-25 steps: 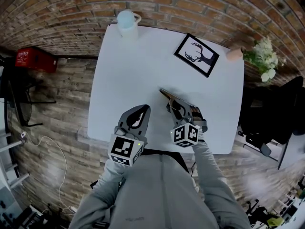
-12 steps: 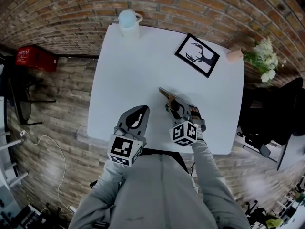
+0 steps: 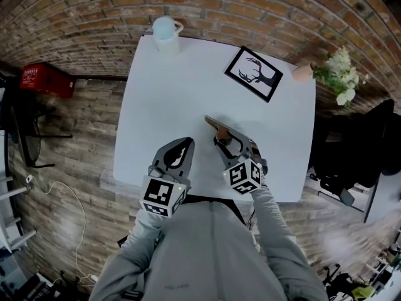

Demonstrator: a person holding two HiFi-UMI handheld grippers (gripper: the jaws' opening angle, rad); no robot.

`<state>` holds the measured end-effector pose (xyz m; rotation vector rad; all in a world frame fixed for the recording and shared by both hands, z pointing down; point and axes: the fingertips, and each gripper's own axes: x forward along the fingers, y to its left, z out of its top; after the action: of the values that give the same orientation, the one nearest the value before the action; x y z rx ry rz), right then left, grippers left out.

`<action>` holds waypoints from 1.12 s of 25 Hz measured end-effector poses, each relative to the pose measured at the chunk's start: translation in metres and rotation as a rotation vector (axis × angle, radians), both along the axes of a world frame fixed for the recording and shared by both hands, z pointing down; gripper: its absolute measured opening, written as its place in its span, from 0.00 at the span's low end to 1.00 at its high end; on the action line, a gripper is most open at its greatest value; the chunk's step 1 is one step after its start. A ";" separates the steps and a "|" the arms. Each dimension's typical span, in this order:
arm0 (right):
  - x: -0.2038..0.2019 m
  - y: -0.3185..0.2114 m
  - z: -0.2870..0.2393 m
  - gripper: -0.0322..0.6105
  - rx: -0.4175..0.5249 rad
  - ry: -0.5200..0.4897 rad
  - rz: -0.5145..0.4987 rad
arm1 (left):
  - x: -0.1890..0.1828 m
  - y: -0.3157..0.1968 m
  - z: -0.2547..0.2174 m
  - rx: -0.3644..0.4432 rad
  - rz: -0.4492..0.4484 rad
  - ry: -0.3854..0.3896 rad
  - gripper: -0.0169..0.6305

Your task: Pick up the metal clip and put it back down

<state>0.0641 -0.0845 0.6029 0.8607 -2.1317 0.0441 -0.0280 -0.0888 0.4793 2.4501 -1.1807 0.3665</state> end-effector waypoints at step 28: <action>0.099 0.024 -0.231 0.17 0.256 -0.669 0.313 | 0.046 0.013 -0.099 0.212 0.045 0.057 0.08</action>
<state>0.1630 -0.0601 0.3721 1.4872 -2.6251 0.2562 0.0183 -0.0754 0.3799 2.6520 -1.1965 0.1910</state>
